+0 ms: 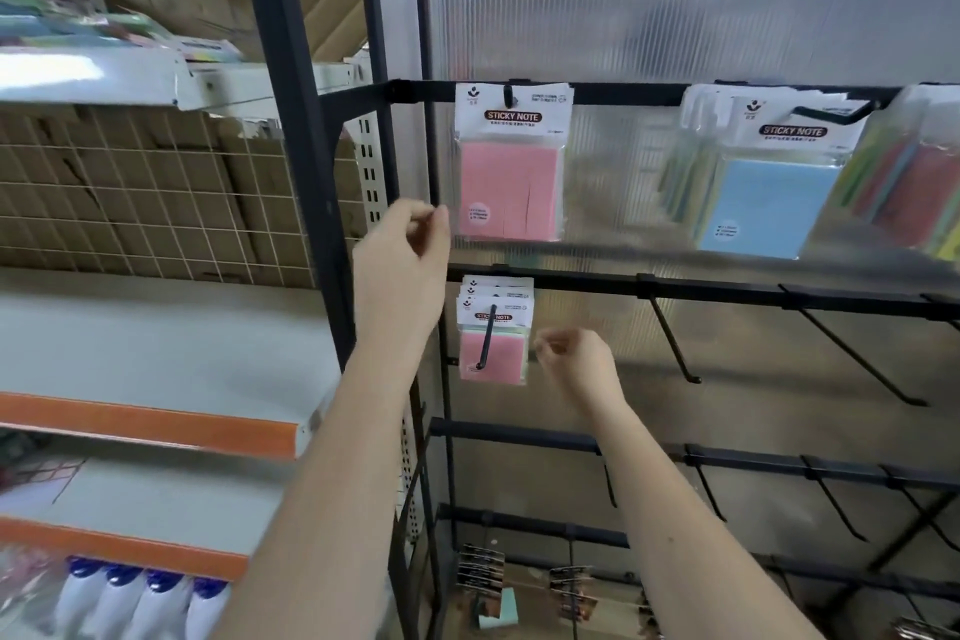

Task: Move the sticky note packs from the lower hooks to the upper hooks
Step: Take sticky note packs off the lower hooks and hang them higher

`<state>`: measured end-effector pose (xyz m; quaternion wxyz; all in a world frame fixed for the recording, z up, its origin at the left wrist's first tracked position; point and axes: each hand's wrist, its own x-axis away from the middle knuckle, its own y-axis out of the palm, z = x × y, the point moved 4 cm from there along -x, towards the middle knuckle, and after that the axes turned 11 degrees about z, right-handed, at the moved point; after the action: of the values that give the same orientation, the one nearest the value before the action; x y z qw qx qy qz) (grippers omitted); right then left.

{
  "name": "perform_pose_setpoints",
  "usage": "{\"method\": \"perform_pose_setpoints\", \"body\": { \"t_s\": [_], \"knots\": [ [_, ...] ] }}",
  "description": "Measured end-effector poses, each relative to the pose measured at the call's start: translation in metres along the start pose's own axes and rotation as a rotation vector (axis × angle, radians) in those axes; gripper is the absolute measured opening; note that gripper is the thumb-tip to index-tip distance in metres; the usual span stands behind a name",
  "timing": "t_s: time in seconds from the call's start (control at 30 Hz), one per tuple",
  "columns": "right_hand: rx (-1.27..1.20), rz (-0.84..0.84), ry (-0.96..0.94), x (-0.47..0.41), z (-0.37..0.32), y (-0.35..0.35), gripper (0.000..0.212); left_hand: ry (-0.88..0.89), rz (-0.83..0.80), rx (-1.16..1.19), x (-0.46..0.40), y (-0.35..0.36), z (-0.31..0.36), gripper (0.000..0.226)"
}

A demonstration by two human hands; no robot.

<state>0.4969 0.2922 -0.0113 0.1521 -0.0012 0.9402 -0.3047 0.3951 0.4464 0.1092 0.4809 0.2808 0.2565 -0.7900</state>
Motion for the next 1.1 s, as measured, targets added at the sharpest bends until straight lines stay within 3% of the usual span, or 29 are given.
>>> {"method": "perform_pose_setpoints", "body": {
  "t_s": [0.17,0.33,0.47,0.73,0.9,1.1],
  "knots": [
    [-0.051,0.034,0.055,-0.008,0.004,0.026,0.025,-0.098,-0.103,-0.156,0.025,-0.024,-0.031,0.02],
    [-0.15,0.192,0.179,-0.008,0.004,0.04,0.008,-0.113,-0.202,-0.28,0.031,-0.033,-0.048,0.022],
    [-0.207,0.197,0.201,-0.006,0.003,0.046,0.019,-0.13,-0.2,-0.304,0.031,-0.039,-0.054,0.022],
    [-0.279,0.049,0.129,-0.009,-0.002,0.049,0.045,-0.157,-0.155,-0.349,0.033,-0.045,-0.055,0.024],
    [-0.231,-0.014,0.095,-0.002,-0.005,0.036,0.038,-0.158,-0.15,-0.361,0.036,-0.044,-0.053,0.024],
    [-0.124,-0.223,0.02,0.011,-0.014,0.011,0.033,-0.185,-0.154,-0.354,0.042,-0.043,-0.058,0.023]
  ]
}}
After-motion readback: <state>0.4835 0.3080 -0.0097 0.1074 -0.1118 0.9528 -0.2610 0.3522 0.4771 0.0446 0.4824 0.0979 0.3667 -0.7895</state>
